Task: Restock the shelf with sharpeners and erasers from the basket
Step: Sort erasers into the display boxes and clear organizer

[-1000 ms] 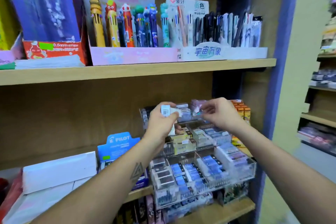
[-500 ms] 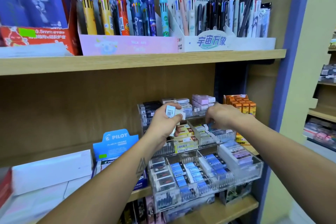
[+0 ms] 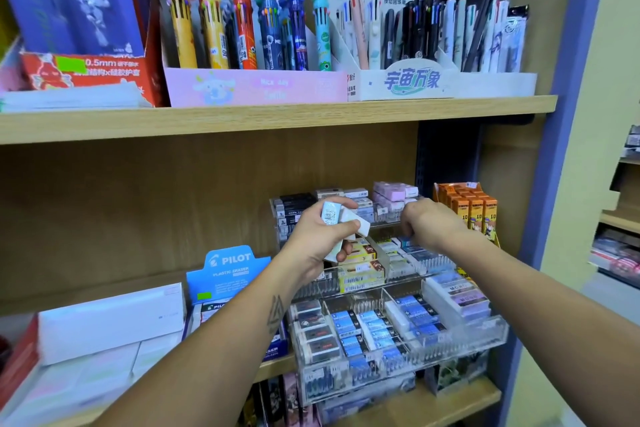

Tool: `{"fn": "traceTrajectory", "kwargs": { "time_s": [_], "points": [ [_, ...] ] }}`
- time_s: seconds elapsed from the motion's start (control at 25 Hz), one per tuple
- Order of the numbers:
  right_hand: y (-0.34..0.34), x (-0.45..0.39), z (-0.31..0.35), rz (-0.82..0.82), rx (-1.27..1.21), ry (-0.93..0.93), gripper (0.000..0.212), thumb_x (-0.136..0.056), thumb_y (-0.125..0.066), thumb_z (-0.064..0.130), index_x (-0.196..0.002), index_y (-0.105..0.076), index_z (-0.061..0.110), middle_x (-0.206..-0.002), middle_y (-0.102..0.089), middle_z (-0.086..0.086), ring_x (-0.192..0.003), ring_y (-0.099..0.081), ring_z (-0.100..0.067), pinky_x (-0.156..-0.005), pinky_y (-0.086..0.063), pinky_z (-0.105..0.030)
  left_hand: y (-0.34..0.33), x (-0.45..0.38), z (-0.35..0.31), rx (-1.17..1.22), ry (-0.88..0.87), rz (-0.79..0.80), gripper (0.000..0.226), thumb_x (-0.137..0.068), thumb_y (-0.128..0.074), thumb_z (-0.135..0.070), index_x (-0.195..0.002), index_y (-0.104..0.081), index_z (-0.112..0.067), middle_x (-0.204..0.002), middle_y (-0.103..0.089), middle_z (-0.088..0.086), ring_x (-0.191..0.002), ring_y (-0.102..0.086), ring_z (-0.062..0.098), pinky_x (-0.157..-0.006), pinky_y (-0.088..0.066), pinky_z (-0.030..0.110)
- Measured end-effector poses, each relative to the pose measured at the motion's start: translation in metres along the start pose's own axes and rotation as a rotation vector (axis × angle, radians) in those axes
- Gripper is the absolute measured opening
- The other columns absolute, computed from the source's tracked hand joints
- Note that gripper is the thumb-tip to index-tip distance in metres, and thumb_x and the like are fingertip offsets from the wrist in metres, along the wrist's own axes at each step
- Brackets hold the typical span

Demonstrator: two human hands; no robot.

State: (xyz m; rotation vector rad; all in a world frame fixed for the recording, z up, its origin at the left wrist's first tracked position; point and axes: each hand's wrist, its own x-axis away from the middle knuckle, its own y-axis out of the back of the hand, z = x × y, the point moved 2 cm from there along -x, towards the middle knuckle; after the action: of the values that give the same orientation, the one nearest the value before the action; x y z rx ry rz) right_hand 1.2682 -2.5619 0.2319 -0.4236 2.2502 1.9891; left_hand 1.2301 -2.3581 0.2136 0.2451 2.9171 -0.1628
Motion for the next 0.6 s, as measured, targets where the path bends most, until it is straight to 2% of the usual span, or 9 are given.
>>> {"fn": "traceTrajectory", "kwargs": {
  "time_s": [0.08,0.16,0.24,0.28,0.4,0.52,0.6],
  "points": [
    [0.009,0.006,0.007,-0.107,-0.081,-0.01,0.02,-0.085,-0.063,0.004,-0.095,-0.068,0.02,-0.103,-0.065,-0.006,-0.086,-0.064,-0.026,-0.077,-0.059,-0.039,0.0,0.0,0.0,0.006,-0.008,0.002,0.027,-0.089,-0.064,0.009,-0.111,-0.063,-0.007,-0.08,-0.07,0.017,-0.046,-0.049,0.022,-0.038,-0.037,0.023],
    [0.019,0.014,0.021,-0.172,-0.439,0.05,0.031,-0.083,-0.057,0.0,-0.104,-0.071,0.02,-0.1,-0.068,-0.001,-0.089,-0.066,-0.022,-0.08,-0.058,-0.038,0.0,0.0,0.0,0.022,-0.018,-0.009,0.027,-0.088,-0.064,0.009,-0.111,-0.063,-0.007,-0.079,-0.069,0.018,-0.045,-0.05,0.022,-0.038,-0.036,0.023],
    [0.026,0.026,0.04,-0.082,-0.863,0.146,0.037,-0.082,-0.056,-0.004,-0.111,-0.069,0.015,-0.099,-0.069,0.0,-0.084,-0.067,-0.018,-0.079,-0.057,-0.036,-0.002,0.002,-0.002,0.035,-0.035,-0.033,0.026,-0.088,-0.065,0.009,-0.108,-0.062,-0.007,-0.078,-0.067,0.018,-0.044,-0.05,0.021,-0.037,-0.035,0.022],
    [0.028,0.032,0.048,-0.046,-0.958,0.185,0.035,-0.081,-0.061,-0.003,-0.111,-0.068,0.014,-0.099,-0.068,-0.001,-0.076,-0.065,-0.017,-0.075,-0.056,-0.036,-0.003,0.003,-0.002,0.041,-0.04,-0.041,0.025,-0.087,-0.065,0.009,-0.106,-0.062,-0.007,-0.077,-0.066,0.017,-0.043,-0.05,0.021,-0.037,-0.035,0.022],
    [0.023,0.038,0.058,-0.111,-0.889,0.136,0.032,-0.081,-0.077,0.013,-0.111,-0.068,0.021,-0.097,-0.069,0.0,-0.068,-0.064,-0.019,-0.069,-0.053,-0.032,-0.005,0.007,-0.009,0.111,-0.028,-0.035,0.028,-0.087,-0.065,0.011,-0.108,-0.06,-0.007,-0.078,-0.063,0.019,-0.044,-0.05,0.019,-0.037,-0.037,0.021],
    [0.024,0.038,0.064,-0.191,-0.952,0.061,0.028,-0.085,-0.074,0.019,-0.109,-0.068,0.033,-0.082,-0.072,-0.005,-0.061,-0.061,-0.015,-0.062,-0.048,-0.027,0.002,0.016,-0.028,0.241,0.009,-0.044,0.024,-0.091,-0.06,0.008,-0.11,-0.058,-0.008,-0.085,-0.063,0.022,-0.049,-0.049,0.02,-0.037,-0.038,0.019],
    [0.034,0.04,0.076,-0.247,-1.044,0.068,0.025,-0.084,-0.073,0.016,-0.106,-0.069,0.028,-0.08,-0.07,-0.005,-0.061,-0.058,-0.015,-0.062,-0.048,-0.029,0.017,0.034,-0.043,0.388,0.085,-0.051,0.023,-0.095,-0.05,0.004,-0.112,-0.057,-0.009,-0.086,-0.062,0.02,-0.053,-0.049,0.021,-0.037,-0.037,0.019]
  ]
}}
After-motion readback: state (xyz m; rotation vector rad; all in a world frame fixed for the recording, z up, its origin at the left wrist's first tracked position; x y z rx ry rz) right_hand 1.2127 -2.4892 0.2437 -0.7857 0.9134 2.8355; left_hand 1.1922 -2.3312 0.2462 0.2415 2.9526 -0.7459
